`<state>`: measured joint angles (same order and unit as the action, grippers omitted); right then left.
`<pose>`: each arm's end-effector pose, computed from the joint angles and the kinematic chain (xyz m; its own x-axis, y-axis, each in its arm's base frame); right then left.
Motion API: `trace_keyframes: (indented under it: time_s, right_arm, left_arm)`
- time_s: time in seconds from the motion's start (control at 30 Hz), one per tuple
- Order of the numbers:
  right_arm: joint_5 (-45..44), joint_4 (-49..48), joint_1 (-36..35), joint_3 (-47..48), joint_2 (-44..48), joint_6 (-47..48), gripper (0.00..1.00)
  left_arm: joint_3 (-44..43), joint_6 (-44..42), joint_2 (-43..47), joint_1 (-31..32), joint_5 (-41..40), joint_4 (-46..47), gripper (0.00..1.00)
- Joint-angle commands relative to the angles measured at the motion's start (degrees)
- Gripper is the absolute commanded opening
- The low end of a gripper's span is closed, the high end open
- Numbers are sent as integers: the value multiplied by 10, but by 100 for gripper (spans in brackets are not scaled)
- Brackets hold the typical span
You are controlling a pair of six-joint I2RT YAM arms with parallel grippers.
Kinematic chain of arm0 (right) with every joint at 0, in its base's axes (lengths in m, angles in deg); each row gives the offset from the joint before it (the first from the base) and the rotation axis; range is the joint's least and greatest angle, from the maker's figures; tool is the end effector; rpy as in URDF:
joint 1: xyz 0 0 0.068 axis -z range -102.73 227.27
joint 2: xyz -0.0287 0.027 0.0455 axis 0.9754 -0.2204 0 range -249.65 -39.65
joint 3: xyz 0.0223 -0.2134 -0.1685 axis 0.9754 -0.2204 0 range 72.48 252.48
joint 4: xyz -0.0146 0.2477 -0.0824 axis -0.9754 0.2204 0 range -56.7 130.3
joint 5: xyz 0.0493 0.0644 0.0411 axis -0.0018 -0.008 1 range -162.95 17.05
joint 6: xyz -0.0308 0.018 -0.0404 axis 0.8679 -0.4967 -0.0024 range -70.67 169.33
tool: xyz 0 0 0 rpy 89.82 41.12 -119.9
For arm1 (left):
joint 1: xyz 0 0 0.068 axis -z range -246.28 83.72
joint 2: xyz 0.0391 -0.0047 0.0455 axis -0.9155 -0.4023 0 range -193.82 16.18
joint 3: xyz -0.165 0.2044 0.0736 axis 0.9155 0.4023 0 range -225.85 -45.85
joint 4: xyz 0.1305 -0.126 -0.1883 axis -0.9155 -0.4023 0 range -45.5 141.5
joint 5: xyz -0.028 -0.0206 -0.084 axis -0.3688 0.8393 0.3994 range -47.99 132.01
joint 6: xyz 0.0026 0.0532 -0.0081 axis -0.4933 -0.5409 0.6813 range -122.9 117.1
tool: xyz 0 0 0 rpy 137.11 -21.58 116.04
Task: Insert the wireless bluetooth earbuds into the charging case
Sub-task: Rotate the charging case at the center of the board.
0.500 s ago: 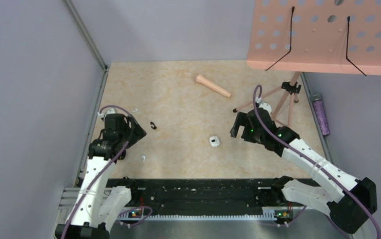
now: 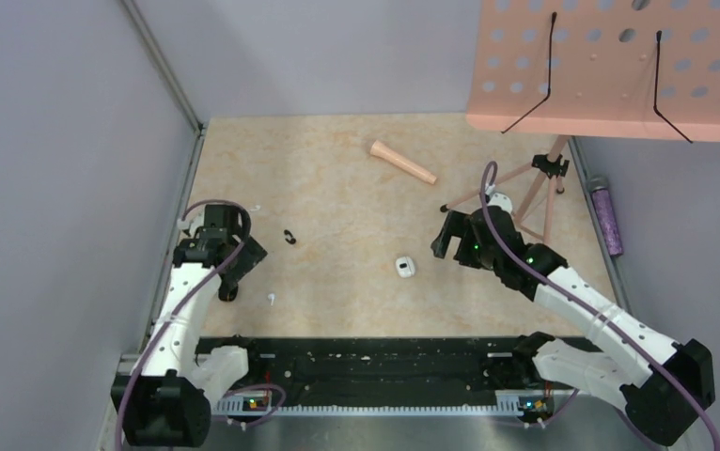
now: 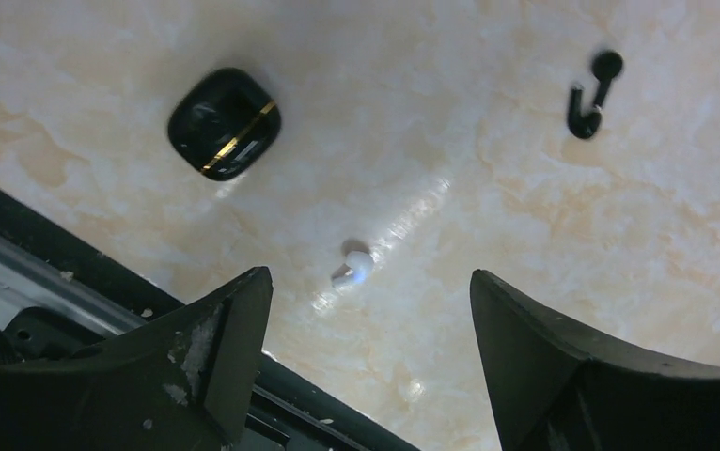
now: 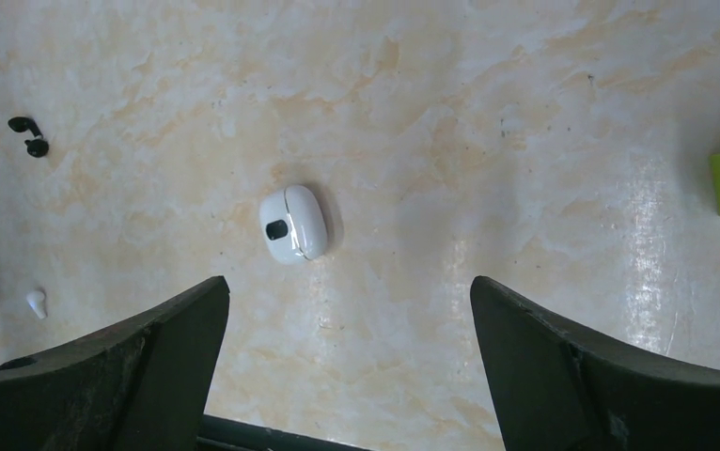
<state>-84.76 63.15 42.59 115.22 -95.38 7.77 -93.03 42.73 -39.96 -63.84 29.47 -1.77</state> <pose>0.1713 0.1098 0.2610 -0.7060 0.3012 -0.6410 0.0466 0.9229 0.3823 0.1752 0.0002 0.2576 -0.5757 -0.6740 -0.4630 -0.6736 0.7119 -0.1988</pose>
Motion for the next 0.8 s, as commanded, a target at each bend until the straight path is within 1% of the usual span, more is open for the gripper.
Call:
trace_keyframes:
  time_s: [0.0, 0.1, 0.17, 0.23, 0.33, 0.43, 0.57, 0.63, 0.7, 0.77]
  right_arm:
    - [3, -46, 5, -15, 28, 17, 98]
    - [-3, -53, 5, -20, 33, 32, 99]
    - [-10, -55, 5, -19, 33, 48, 99]
    - [-18, -55, 5, -17, 31, 61, 99]
    - [-25, -55, 4, -13, 24, 86, 99]
    - [-31, -55, 5, -13, 17, 105, 99]
    - [-39, -55, 5, -15, 15, 118, 99]
    - [-48, -54, 4, -15, 16, 119, 99]
    - [-56, -54, 4, -16, 15, 120, 99]
    - [-61, -57, 5, -16, 13, 123, 99]
  left_arm:
    - [-10, 47, -2, -79, -23, -43, 82]
    - [-4, 50, -24, -137, 10, -46, 82]
    - [-6, 48, -45, -160, 22, -41, 82]
    - [-12, 48, -75, -172, 19, -36, 83]
    - [-19, 40, -119, -186, 21, -26, 88]
    - [-19, 26, -158, -198, 38, -3, 91]
    - [-22, 11, -189, -201, 48, 16, 87]
    - [-30, 5, -201, -201, 41, 17, 83]
    - [-34, -2, -217, -201, 41, 23, 76]
    - [-39, -6, -235, -201, 34, 30, 75]
